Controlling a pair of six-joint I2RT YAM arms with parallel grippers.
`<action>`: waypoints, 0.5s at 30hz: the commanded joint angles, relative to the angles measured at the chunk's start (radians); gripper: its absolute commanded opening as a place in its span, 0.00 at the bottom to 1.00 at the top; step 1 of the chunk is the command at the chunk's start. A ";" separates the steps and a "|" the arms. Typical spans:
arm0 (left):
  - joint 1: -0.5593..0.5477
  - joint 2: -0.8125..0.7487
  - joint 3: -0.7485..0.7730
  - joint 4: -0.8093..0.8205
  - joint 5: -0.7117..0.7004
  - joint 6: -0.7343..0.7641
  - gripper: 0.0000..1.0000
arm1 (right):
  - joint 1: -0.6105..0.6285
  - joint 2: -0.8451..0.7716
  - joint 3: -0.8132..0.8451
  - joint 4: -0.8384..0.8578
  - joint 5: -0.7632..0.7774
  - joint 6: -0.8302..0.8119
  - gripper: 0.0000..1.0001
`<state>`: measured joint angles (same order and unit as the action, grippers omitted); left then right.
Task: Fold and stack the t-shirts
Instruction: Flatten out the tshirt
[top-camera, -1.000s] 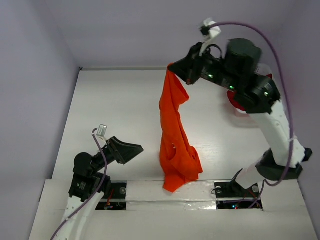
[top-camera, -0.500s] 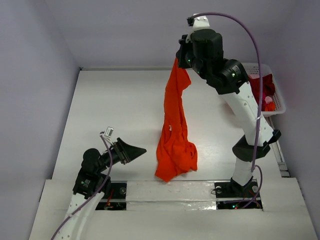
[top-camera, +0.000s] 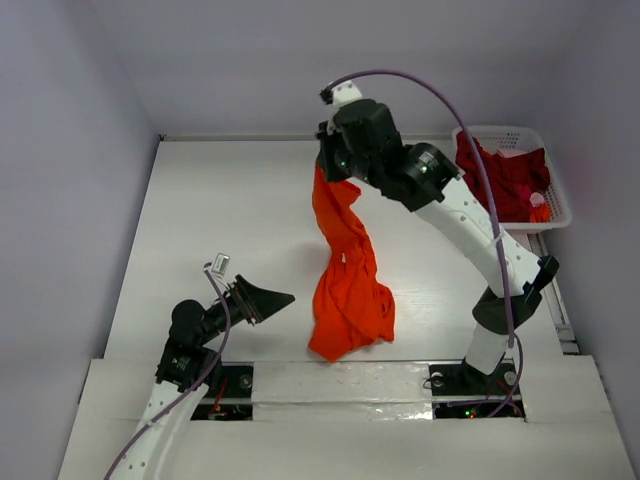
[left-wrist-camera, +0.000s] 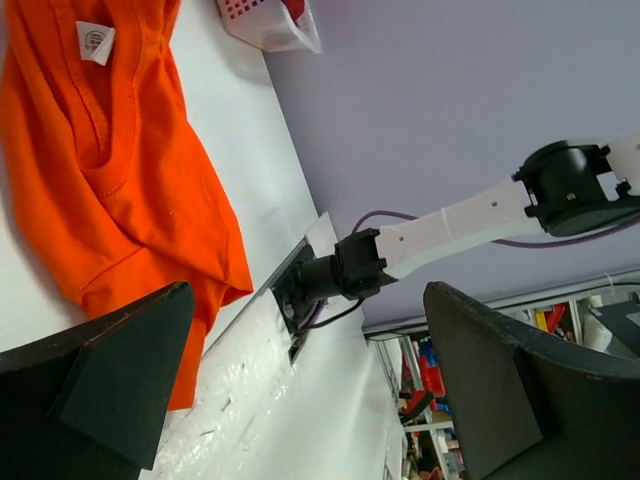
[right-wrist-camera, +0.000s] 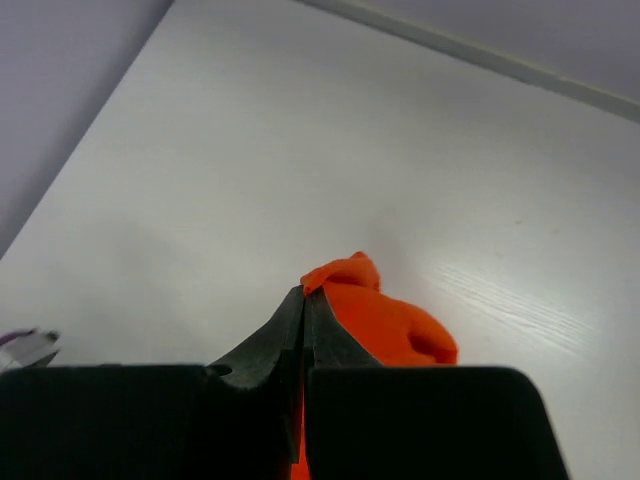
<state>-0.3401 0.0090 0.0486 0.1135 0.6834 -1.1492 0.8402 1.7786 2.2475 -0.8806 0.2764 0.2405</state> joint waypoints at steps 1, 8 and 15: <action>-0.005 -0.033 0.052 0.016 -0.004 0.046 0.99 | 0.131 -0.067 0.026 0.109 0.018 -0.018 0.00; -0.005 -0.110 0.195 -0.182 -0.090 0.104 0.99 | 0.359 0.129 0.359 0.049 0.087 -0.075 0.00; -0.005 -0.147 0.362 -0.412 -0.133 0.190 0.99 | 0.481 0.174 0.345 0.140 0.150 -0.138 0.00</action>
<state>-0.3401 0.0086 0.3435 -0.2039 0.5808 -1.0214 1.3243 1.9377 2.5855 -0.8204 0.3668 0.1425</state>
